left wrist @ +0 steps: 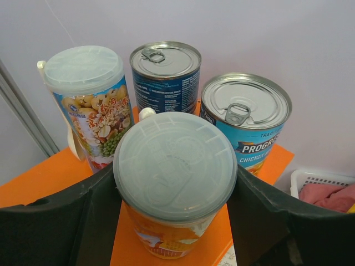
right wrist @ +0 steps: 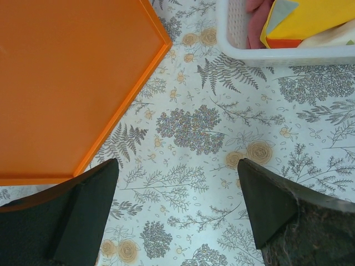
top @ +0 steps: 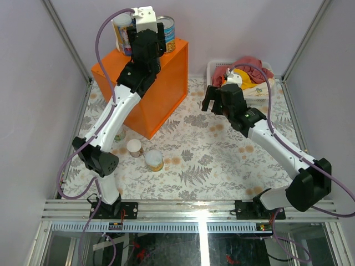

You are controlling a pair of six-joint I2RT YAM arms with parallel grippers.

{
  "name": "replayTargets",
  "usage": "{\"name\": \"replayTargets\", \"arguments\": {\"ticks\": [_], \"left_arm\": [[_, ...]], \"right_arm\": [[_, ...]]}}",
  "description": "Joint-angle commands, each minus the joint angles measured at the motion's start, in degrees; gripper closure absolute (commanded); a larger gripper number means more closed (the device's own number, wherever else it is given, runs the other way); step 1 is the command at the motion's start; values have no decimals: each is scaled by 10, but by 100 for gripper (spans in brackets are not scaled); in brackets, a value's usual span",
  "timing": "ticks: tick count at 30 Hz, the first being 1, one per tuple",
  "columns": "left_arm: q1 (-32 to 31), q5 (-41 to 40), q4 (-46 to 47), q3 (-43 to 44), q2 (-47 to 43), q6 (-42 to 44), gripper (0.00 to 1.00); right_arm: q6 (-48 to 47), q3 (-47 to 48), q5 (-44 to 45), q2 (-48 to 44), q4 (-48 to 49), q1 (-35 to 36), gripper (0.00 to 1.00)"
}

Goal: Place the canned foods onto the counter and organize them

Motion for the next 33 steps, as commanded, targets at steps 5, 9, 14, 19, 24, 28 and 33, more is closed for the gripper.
{"name": "replayTargets", "arguments": {"ticks": [5,9,14,19,24,28,33], "left_arm": [[12,3,58,39,-9,-20,100],[15,6,52,33,-7,-31,96],[18,4,44,32,-6,-44,66],[19,11,36,32,-4,-51,35],[19,19,36,33,-3,-56,23],[19,20,40,39,-1,-61,17],[19,15,56,48,-3,-61,10]], "right_arm": [[1,18,-14,13,33,-4,5],[-1,21,-16,15,33,-3,5],[-2,23,-17,18,32,-4,5],[-2,22,-17,18,33,-4,5],[-1,18,-17,16,33,-4,5],[0,15,-15,15,34,-3,5],[1,13,-13,11,33,-4,5]]}}
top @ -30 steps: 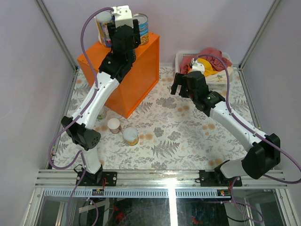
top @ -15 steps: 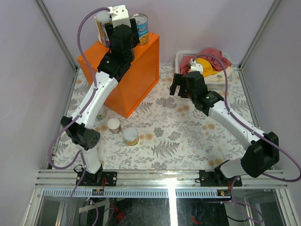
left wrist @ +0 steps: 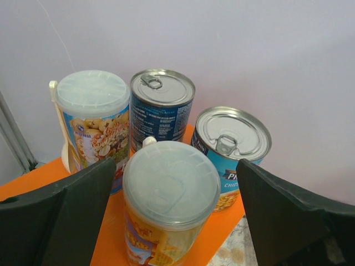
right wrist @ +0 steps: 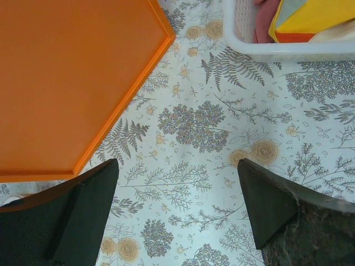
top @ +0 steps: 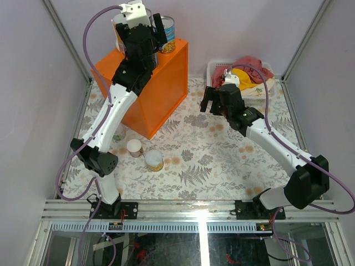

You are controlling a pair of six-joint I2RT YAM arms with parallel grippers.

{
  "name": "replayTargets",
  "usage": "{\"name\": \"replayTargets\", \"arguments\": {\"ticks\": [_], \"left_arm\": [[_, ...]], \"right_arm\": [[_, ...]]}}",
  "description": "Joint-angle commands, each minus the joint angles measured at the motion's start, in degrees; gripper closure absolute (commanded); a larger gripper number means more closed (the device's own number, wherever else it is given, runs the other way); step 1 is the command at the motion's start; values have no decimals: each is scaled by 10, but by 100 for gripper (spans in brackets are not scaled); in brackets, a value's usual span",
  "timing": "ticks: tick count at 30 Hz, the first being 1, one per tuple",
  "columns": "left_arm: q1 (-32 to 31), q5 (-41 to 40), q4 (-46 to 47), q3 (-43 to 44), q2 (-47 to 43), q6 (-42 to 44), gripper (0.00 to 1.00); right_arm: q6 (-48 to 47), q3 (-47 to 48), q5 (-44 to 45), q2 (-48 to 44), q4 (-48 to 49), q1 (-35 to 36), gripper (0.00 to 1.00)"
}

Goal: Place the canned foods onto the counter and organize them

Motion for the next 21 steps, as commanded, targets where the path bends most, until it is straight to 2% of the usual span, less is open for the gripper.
{"name": "replayTargets", "arguments": {"ticks": [1,11,21], "left_arm": [[4,-3,52,22,-5,-6,9],[-19,-14,111,-51,-104,-2,8],[-114,-39,94,-249,-263,30,9]], "right_arm": [[0,12,1,-8,26,-4,5],[-7,12,5,-17,21,-3,5],[-19,-8,2,-32,19,-3,6]]}}
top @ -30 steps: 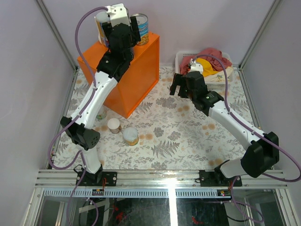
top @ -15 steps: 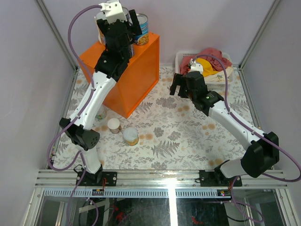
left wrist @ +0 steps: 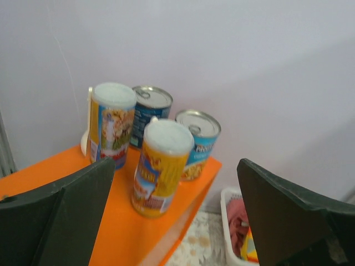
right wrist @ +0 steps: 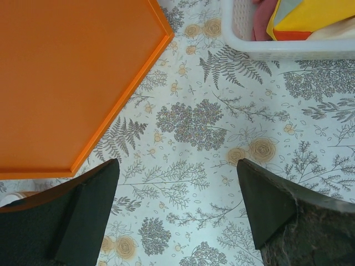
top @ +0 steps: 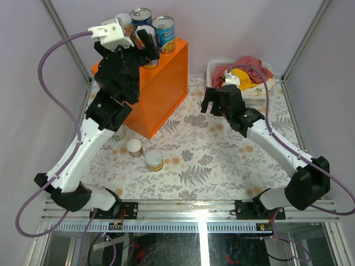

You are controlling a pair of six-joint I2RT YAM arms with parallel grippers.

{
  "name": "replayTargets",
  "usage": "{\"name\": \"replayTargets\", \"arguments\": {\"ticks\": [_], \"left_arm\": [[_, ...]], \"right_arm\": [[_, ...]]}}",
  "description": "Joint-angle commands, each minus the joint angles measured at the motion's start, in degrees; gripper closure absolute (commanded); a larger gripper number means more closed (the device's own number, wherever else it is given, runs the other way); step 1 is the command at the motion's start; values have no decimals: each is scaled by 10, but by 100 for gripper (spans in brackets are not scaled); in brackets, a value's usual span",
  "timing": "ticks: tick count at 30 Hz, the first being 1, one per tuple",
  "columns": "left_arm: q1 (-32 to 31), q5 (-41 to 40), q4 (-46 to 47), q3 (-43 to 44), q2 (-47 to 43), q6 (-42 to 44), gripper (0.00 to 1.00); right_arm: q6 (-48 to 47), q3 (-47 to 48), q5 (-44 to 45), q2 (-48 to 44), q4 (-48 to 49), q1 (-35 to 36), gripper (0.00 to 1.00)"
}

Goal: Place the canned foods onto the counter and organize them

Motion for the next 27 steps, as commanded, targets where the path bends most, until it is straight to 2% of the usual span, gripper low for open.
{"name": "replayTargets", "arguments": {"ticks": [1,7,13,21,27], "left_arm": [[-43,-28,-2,-79,-58,10,9],[-115,-67,-57,-178,-136,-43,12],[-191,-143,-111,-253,-164,-100,12],[-242,-200,-231,-365,-196,-283,12],[-247,-180,-341,-429,-205,-463,12]], "right_arm": [[-20,-5,1,-30,17,-3,6],[-32,-17,-6,-39,12,7,7],[-33,-33,2,-49,6,23,7],[-31,-54,6,-66,4,26,7],[-34,-60,8,-71,5,26,7]]}}
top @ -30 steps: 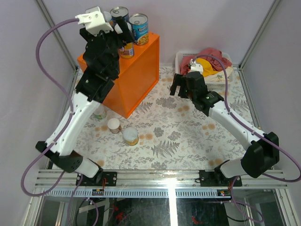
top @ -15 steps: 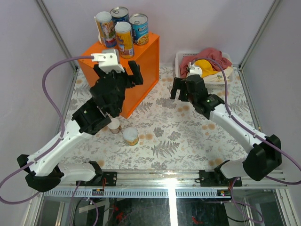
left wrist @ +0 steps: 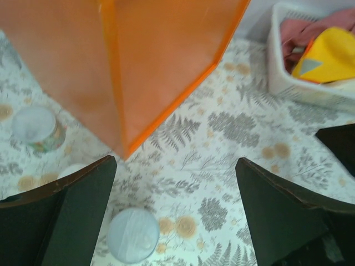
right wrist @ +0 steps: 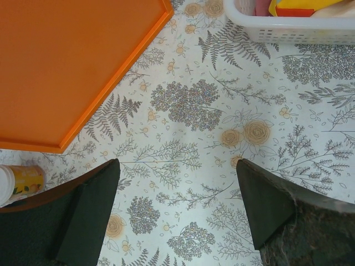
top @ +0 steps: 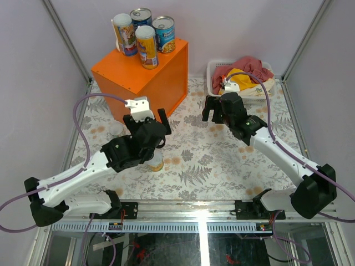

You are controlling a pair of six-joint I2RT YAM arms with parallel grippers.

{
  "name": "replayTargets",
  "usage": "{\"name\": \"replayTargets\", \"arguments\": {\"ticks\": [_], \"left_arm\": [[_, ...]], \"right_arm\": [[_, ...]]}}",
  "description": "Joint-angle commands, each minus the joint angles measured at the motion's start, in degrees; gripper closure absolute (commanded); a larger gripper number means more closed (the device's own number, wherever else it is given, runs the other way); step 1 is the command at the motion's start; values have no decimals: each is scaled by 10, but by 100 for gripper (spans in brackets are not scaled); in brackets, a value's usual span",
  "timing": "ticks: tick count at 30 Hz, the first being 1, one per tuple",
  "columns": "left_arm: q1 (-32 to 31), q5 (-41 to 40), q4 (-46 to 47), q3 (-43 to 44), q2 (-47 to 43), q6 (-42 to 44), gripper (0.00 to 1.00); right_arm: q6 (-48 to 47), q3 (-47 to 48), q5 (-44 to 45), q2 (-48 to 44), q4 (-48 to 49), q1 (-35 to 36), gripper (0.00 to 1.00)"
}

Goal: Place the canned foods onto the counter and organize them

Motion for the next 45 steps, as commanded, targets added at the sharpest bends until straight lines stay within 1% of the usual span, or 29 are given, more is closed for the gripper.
{"name": "replayTargets", "arguments": {"ticks": [1,7,14,20,26,29,31,34,37,41,45], "left_arm": [[-5,-13,-99,-40,-14,-183,12],[-11,0,-165,-85,-22,-301,11],[-16,22,-185,-172,-67,-416,11],[-19,19,-238,-209,-72,-538,11],[-19,6,-309,-211,-42,-672,7],[-19,1,-325,-214,-24,-712,5],[-19,1,-333,-216,-9,-737,1],[-19,14,-359,-223,22,-798,0],[-19,25,-365,-234,42,-833,0],[-19,18,-372,-232,65,-868,0],[-10,3,-375,-215,102,-871,0]], "right_arm": [[-12,0,7,-17,12,5,7],[-16,3,5,-15,14,5,7],[-18,3,2,-16,15,4,7],[-16,1,-1,-16,16,5,7],[-13,1,-5,-15,18,5,7],[-13,1,-5,-14,18,4,7],[-13,2,-5,-14,18,5,7],[-12,2,-5,-14,18,5,7],[-13,2,-4,-15,18,5,7],[-12,0,-6,-14,19,4,7],[-11,0,-8,-12,21,5,7]]}}
